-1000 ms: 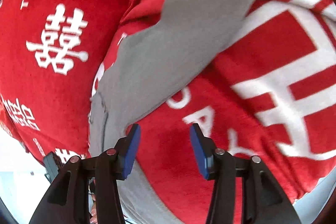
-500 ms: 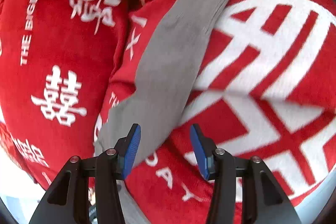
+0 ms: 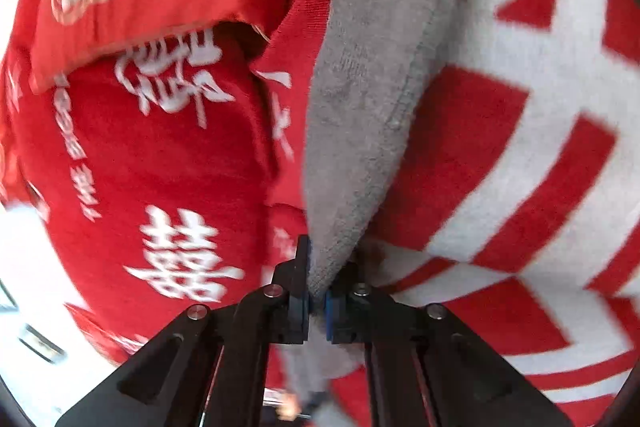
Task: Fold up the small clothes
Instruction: 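Reach the right gripper to the other sleeve cuff and grasp it, then fold the held sleeve back across the body with the right gripper, release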
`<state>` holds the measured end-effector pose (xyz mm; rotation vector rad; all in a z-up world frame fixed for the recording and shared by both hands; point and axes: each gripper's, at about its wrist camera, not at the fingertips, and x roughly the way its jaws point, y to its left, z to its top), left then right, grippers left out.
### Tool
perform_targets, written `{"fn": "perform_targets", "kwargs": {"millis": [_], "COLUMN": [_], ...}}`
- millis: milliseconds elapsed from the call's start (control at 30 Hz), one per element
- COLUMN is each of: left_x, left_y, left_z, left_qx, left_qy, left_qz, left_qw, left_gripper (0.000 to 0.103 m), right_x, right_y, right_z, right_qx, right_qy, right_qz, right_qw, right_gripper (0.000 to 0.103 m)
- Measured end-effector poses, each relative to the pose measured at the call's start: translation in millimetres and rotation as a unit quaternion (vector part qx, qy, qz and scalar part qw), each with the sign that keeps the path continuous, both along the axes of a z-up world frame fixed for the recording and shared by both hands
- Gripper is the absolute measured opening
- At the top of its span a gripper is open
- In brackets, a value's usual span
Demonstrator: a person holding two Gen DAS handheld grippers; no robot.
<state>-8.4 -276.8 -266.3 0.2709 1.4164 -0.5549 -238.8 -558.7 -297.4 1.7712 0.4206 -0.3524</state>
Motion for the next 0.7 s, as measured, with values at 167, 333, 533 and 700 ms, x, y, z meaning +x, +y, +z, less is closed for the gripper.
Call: {"fn": "perform_targets", "kwargs": {"millis": [167,333,533,700], "left_x": [12.0,24.8,47.1,64.3], "left_y": [22.0,52.8,107.1,165.4], "left_z": [6.9,14.8,25.9,30.2], "left_qx": [-0.008,-0.006,-0.009,-0.003], "left_qy": [0.003,-0.009,-0.022,-0.031], "left_qz": [0.025,0.039,0.076,0.116], "left_qw": [0.9996,0.9992,0.9968,0.9928], "left_gripper": [0.076,0.076,0.076,0.076], "right_x": [22.2,76.9,180.4,258.6], "right_y": [12.6,37.1,105.0,197.9], "right_z": [21.0,60.5,110.7,125.6], "right_qx": [-0.005,-0.049,-0.133,-0.198], "right_qy": [-0.052,-0.079,-0.093,-0.087], "right_qz": [0.015,0.082,0.211,0.341], "right_qw": [0.999,0.992,0.964,0.915], "right_gripper": [0.006,0.006,0.006,0.006]}}
